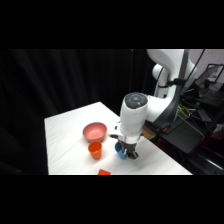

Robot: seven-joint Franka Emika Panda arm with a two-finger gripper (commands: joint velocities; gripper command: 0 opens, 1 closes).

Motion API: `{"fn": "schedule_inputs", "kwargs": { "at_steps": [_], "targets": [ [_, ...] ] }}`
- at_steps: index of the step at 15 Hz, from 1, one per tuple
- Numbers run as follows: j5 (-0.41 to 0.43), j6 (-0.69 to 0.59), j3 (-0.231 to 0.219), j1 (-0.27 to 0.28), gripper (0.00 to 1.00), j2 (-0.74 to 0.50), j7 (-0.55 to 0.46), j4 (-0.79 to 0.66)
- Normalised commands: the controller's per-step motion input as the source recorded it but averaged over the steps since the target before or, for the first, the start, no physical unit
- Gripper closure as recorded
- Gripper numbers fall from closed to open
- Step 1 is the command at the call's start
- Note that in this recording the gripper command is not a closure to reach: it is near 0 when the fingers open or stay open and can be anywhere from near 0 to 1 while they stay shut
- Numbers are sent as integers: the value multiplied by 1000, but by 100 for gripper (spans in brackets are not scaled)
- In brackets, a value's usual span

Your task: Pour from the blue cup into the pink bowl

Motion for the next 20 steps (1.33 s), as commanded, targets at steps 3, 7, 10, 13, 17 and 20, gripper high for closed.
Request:
{"fn": "schedule_inputs", "kwargs": {
  "at_steps": [3,7,10,13,17,20],
  "targets": [
    [-163,-540,8,-180,6,-598,-47,-96],
    [74,-397,126,-381,6,-538,-364,-14],
    [390,-240,105,-453,6,-292,-713,147],
    [751,-314,65,-427,7,-86,-992,285],
    [798,-586,-18,-378,7,141,-984,468],
    [619,-693,-56,-321,8,325,-780,546]
  ]
}}
